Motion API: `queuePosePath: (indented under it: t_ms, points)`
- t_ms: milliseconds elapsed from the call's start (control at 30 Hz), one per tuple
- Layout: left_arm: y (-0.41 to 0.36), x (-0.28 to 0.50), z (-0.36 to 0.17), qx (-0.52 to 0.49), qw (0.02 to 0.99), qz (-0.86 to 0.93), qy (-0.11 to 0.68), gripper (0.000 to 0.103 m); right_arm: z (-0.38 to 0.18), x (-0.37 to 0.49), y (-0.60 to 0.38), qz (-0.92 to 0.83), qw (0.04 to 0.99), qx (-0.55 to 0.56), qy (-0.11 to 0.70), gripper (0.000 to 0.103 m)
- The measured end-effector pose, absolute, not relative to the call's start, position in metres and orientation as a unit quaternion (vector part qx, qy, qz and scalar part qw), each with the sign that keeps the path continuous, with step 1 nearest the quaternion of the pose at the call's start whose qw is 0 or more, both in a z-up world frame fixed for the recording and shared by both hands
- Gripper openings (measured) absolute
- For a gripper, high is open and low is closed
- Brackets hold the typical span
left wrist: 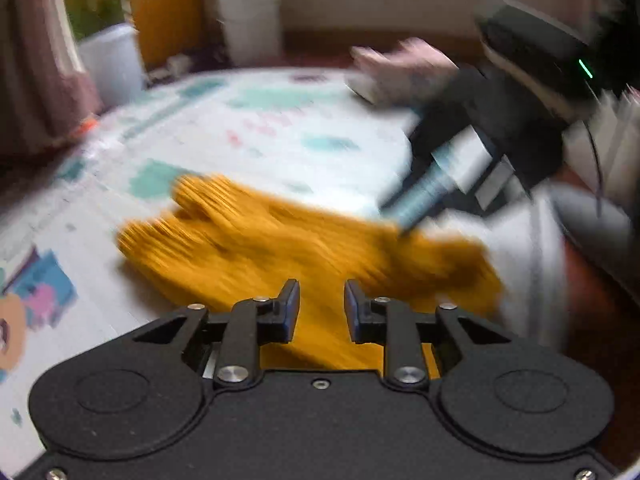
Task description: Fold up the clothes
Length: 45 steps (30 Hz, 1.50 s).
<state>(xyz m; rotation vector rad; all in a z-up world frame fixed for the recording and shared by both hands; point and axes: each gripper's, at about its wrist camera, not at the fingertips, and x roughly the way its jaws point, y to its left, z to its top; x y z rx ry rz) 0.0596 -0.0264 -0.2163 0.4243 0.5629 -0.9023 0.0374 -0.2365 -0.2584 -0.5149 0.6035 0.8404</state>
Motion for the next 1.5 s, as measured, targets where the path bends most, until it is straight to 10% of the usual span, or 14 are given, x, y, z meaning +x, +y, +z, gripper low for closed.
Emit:
queuePosePath:
  t_ms: [1133,1500]
  points:
    - [-0.043,0.146,-0.248,0.246,0.841,-0.386,0.289,0.025,-0.282,0.103,-0.195,0.393,0.833,-0.212,0.327,0.027]
    - [0.008,-0.003,-0.241,0.403,0.756,-0.489,0.164,0.05,-0.253,0.002,-0.265,0.478,0.772,-0.356,0.223,0.044]
